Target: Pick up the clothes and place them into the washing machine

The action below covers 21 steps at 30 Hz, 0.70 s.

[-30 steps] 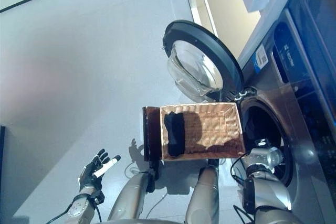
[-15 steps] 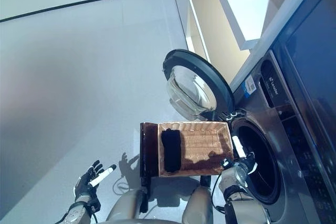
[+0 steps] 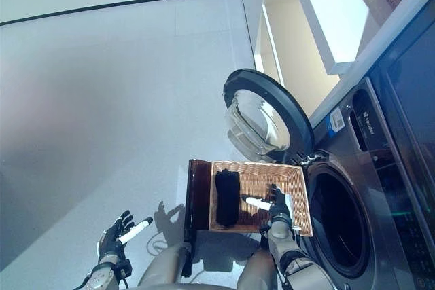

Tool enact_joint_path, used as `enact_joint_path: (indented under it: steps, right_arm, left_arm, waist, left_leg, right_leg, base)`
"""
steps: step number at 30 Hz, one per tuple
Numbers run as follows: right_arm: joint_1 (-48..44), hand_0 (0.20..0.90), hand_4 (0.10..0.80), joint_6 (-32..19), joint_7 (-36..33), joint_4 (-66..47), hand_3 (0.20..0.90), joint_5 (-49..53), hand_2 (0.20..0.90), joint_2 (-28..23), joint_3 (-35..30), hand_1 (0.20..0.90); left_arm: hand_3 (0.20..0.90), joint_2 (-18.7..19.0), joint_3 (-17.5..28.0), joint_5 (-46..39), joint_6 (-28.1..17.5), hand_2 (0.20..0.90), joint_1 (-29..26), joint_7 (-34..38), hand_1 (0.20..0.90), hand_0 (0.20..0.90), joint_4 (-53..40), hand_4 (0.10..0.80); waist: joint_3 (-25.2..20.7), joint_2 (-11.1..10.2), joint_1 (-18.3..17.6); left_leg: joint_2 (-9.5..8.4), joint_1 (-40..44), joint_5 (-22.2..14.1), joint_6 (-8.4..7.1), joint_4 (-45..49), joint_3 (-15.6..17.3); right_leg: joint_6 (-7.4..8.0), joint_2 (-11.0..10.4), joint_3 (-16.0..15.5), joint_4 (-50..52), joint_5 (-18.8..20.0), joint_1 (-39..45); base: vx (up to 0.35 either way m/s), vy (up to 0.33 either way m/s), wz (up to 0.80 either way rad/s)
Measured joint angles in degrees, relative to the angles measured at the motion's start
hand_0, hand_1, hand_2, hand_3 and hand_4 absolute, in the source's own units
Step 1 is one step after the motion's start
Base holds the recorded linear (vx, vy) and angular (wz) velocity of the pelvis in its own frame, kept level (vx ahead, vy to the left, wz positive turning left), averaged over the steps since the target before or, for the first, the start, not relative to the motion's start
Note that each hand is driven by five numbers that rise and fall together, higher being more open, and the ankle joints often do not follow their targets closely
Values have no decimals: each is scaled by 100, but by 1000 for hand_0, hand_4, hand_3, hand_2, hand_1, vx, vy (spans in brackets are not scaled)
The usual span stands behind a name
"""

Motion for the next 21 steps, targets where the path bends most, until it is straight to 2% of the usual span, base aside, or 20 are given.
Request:
enact_joint_path:
  steps: [5, 8, 12, 18, 21]
  right_arm:
    - [0, 900, 800, 87, -117, 12, 900, -69, 900, 7, 7, 900]
    - [-43, 900, 800, 90, -202, 0, 900, -81, 900, -5, 11, 900]
    - [-228, 900, 800, 95, -270, -2, 900, -77, 900, -5, 14, 900]
    - [-614, 900, 800, 92, -355, -74, 900, -136, 900, 82, 280, 900]
    - [-718, 900, 800, 92, -372, -68, 900, -140, 900, 156, 430, 900]
  left_arm:
    - [900, -36, -24, 89, 0, 900, 1, -1, 900, 900, -2, 800]
    - [900, -32, -31, 93, -4, 900, -22, 1, 900, 900, -64, 800]
    - [900, -34, -76, 94, -4, 900, -52, 1, 900, 900, -60, 800]
    - [900, -15, -74, 94, -6, 900, -205, 5, 900, 900, -68, 800]
    - [900, -10, -74, 92, -2, 900, -219, 5, 900, 900, -107, 800]
  waist:
    - [-2, 2, -3]
    - [-18, 17, 5]
    - [31, 47, 0]
    - [553, 108, 33]
    - [633, 122, 70]
  left_leg:
    - [-55, -27, 7, 8, -12, -51]
    - [-65, -281, 6, -13, 101, -94]
    - [-142, -609, 22, 41, 344, -136]
    - [-168, -837, -160, 72, 813, -205]
    - [-168, -1165, -184, 70, 1020, -214]
  right_leg:
    - [-10, -65, -15, 23, -6, -8]
    - [-24, -79, -58, 141, -17, -222]
    - [-69, -127, -48, 376, -50, -523]
    - [-75, -200, 4, 791, -149, -678]
    - [-51, -210, 56, 1002, -198, -1021]
  base:
    - [-31, 10, 5]
    - [-74, 11, 11]
    - [-61, 36, 9]
    - [-46, 37, 6]
    - [-35, 38, 2]
